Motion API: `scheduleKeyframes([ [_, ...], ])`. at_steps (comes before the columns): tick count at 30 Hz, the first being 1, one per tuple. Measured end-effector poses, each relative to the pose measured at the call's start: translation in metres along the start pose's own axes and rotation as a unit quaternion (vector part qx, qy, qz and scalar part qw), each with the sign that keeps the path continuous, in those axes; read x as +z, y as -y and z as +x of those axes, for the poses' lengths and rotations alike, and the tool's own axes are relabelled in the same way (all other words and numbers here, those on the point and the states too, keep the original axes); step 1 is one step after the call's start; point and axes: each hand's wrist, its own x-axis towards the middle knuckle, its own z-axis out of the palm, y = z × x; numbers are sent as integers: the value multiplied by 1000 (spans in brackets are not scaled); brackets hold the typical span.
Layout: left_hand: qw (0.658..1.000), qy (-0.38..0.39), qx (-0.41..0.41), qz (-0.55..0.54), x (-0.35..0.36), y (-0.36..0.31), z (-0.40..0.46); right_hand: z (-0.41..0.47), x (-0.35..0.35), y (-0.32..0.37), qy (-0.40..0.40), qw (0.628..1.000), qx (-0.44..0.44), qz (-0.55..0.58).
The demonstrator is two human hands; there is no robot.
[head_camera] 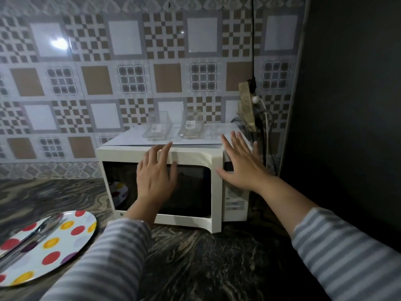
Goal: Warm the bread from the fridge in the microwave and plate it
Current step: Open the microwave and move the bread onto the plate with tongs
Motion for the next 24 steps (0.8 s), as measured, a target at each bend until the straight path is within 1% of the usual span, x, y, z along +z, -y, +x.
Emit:
scheduleKeyframes([
  [2,995,96,-30,23,-3,5,14,7,-3,8,7,1000,4,-22],
  [4,982,184,-34,33,-2,8,24,11,0,16,26,999,14,-44],
  [6,973,226,-29,33,0,10,28,11,6,24,44,997,33,-50],
  [8,972,232,-23,23,1,13,26,8,12,30,43,997,58,-42],
  [13,976,218,14,-11,2,24,18,-5,18,48,18,993,109,-42],
  [19,972,229,56,-21,-10,37,8,-31,14,80,9,985,162,-53],
  [24,973,216,64,-49,-29,44,-9,-62,2,116,-5,982,176,-64],
])
